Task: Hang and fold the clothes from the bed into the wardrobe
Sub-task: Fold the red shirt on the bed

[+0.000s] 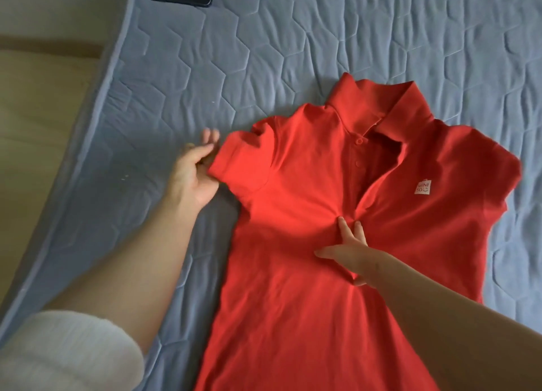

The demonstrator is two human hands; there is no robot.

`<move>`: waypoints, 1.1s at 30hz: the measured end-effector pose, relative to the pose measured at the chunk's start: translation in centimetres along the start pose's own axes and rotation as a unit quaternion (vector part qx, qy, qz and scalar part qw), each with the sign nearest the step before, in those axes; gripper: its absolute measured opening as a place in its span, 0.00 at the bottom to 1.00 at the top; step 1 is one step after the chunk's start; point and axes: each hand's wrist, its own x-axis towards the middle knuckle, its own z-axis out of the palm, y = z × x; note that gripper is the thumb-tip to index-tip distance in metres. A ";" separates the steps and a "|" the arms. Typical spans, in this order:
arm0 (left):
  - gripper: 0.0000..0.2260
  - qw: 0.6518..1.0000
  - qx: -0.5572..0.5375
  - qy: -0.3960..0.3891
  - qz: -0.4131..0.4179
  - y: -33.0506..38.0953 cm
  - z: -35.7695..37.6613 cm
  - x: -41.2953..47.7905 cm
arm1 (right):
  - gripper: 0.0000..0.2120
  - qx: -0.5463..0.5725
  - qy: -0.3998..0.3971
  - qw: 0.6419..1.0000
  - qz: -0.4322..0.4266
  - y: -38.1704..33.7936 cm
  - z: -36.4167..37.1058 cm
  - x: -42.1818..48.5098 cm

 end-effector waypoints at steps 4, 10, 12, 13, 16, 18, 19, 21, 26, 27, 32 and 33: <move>0.08 0.976 0.184 0.096 -0.069 0.0 -1.4 -0.4 | 0.48 -0.034 0.020 0.999 0.004 -0.3 0.4 -0.2; 0.12 0.893 0.424 0.030 -0.150 -0.1 2.1 0.3 | 0.48 -0.033 0.012 0.999 0.005 -0.5 0.4 -0.3; 0.03 0.872 0.479 -0.022 -0.100 -0.1 3.4 0.2 | 0.48 -0.026 0.009 1.000 0.005 -0.5 0.3 -0.3; 0.06 0.869 0.488 -0.045 -0.065 -0.1 3.6 0.2 | 0.48 -0.022 0.007 1.000 0.004 -0.5 0.3 -0.3; 0.11 0.889 0.443 -0.009 0.119 0.4 3.2 0.0 | 0.48 -0.018 0.003 1.000 0.004 -0.3 0.2 -0.3; 0.10 0.872 0.413 0.102 0.244 0.6 1.4 0.4 | 0.48 -0.016 0.002 1.000 0.002 -0.2 0.2 -0.2; 0.08 0.868 0.401 0.152 0.250 0.6 0.3 0.7 | 0.48 -0.014 0.002 1.000 0.000 -0.3 0.2 -0.2; 0.17 0.886 0.396 0.200 0.137 0.2 -1.3 1.1 | 0.48 -0.010 0.003 1.000 -0.003 -0.2 0.3 -0.2; 0.15 0.896 0.423 0.124 -0.061 0.4 -1.9 1.0 | 0.48 -0.012 0.003 1.000 -0.006 -0.1 0.3 0.0; 0.12 0.888 0.442 0.128 -0.009 0.4 -1.6 0.8 | 0.48 -0.012 0.004 1.000 -0.006 -0.1 0.3 0.0; 0.16 0.644 0.694 0.127 0.297 -1.9 1.8 -1.9 | 0.47 0.014 -0.004 1.000 -0.014 0.0 0.2 0.2; 0.17 0.612 0.719 0.117 0.308 -2.8 2.8 -2.6 | 0.47 0.019 -0.002 1.000 -0.015 0.2 0.2 0.1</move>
